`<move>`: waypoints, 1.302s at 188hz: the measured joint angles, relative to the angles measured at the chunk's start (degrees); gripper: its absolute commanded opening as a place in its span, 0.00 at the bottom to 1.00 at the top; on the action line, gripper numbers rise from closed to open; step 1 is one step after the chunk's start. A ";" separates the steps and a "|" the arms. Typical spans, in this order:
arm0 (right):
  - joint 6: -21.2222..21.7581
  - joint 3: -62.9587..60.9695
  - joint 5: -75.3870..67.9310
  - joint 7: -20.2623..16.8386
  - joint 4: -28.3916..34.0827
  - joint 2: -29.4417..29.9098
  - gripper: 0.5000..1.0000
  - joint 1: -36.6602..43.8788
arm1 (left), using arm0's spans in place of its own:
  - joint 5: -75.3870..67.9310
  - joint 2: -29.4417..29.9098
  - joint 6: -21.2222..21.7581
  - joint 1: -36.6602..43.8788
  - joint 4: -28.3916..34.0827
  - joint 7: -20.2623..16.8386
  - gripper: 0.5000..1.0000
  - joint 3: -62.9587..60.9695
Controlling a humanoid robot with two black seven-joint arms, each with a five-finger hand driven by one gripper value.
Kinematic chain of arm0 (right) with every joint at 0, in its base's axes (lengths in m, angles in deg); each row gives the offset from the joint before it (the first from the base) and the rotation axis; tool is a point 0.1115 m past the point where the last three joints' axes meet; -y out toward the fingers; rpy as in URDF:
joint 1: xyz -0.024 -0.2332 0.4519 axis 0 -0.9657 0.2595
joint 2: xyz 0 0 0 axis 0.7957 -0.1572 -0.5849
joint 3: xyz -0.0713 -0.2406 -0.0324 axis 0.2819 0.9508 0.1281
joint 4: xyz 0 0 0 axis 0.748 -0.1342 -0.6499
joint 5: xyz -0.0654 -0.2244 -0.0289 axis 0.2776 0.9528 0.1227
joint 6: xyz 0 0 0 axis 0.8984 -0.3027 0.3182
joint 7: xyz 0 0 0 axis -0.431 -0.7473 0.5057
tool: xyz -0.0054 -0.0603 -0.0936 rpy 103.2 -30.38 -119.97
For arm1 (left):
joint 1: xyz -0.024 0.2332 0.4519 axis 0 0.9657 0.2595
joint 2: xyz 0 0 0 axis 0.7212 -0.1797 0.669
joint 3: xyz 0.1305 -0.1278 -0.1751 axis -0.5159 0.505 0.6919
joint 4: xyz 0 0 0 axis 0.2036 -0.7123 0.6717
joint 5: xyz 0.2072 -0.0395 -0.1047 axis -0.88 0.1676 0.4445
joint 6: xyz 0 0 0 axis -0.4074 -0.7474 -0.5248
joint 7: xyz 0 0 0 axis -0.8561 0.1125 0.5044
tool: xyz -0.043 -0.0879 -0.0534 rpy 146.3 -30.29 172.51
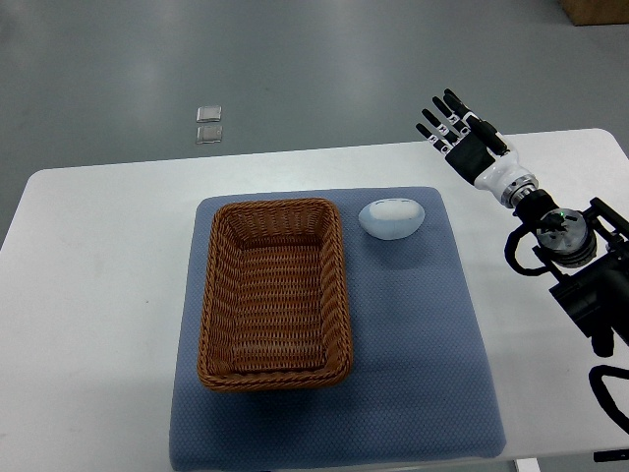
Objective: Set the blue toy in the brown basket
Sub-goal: 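Move the right hand over the white round toy beside the basket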
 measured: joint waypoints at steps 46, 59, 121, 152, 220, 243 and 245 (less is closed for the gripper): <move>-0.28 0.35 0.13 0.00 0.00 0.13 0.86 -0.04 | 0.00 0.00 -0.62 -0.03 -0.14 0.00 1.00 0.00; -0.29 0.49 0.37 -0.08 0.00 0.12 0.86 0.14 | 0.00 0.00 -0.68 -0.05 -0.15 0.00 1.00 -0.03; 0.13 6.29 6.43 -2.51 4.77 -4.11 0.86 4.93 | 0.00 0.00 -0.37 -0.07 0.00 0.04 1.00 -0.09; 1.92 18.71 22.27 -5.67 9.32 -10.77 0.86 12.91 | 0.00 0.00 -0.05 0.00 -0.16 0.04 1.00 -0.09; 11.10 51.56 54.44 -19.64 21.26 -18.21 0.86 37.58 | 0.09 0.00 0.00 0.10 0.24 0.63 1.00 0.01; 9.10 56.73 54.89 -21.72 21.33 -16.74 0.86 40.69 | 0.09 0.00 0.00 0.09 0.21 0.65 1.00 -0.02; 8.83 57.02 54.89 -21.86 21.33 -16.57 0.86 40.83 | 0.09 0.00 0.00 0.09 0.20 0.65 1.00 -0.03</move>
